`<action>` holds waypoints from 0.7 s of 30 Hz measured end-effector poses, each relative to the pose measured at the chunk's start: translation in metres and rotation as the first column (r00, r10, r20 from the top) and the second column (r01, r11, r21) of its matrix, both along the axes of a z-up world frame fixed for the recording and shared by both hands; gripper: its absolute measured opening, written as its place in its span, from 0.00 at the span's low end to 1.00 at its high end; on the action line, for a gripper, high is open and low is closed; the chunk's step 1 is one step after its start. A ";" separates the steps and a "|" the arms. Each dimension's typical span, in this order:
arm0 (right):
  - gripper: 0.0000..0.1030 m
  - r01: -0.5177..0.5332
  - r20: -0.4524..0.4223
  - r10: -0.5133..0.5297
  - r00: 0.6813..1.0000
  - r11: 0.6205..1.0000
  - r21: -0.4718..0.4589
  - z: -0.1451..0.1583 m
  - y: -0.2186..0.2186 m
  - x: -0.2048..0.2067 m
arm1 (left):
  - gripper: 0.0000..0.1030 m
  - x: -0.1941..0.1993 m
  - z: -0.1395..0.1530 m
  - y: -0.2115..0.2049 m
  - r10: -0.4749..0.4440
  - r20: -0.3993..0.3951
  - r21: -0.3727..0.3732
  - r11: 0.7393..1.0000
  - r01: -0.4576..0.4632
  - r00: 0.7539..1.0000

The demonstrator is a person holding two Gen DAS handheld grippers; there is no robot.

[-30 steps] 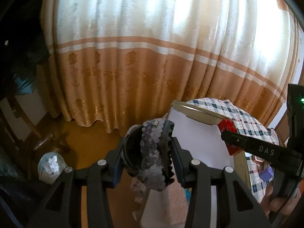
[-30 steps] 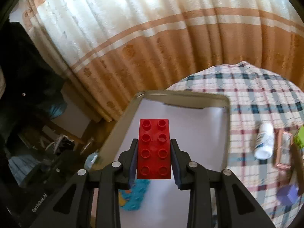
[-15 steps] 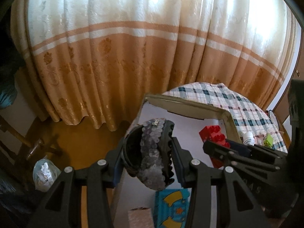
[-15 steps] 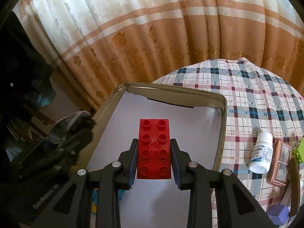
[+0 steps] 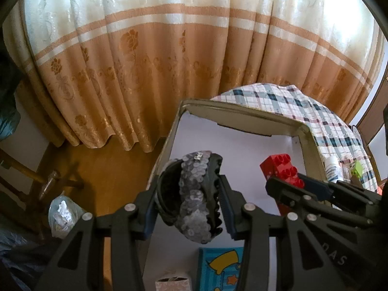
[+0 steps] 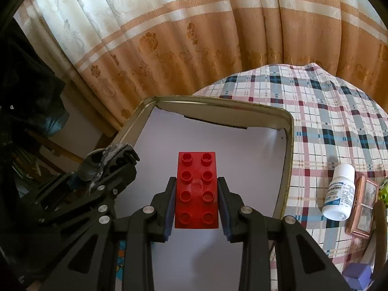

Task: Organize rigid objects
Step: 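Open the right tool to drop the red brick while the left tool releases the knit object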

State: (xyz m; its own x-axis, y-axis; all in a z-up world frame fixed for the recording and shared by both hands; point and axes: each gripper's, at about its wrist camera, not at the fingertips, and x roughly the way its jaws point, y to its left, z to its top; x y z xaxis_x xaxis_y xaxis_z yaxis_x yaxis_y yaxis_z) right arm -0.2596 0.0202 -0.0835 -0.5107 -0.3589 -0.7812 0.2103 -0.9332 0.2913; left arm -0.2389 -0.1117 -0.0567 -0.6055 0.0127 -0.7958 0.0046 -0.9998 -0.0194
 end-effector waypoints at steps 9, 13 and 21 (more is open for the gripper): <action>0.36 0.021 0.018 -0.020 1.000 0.998 -0.065 -0.003 0.011 0.001 | 0.49 0.000 0.003 0.001 0.015 0.022 0.015 1.000 -0.016 1.000; 0.46 0.055 -0.020 -0.058 0.998 0.990 -0.129 0.008 0.026 0.013 | 0.72 0.012 0.019 -0.002 0.050 -0.029 0.046 0.998 -0.049 0.998; 0.67 0.125 -0.171 -0.158 0.972 0.974 -0.188 0.042 0.058 0.058 | 0.98 0.045 0.052 -0.020 0.132 -0.167 0.045 0.991 -0.127 0.977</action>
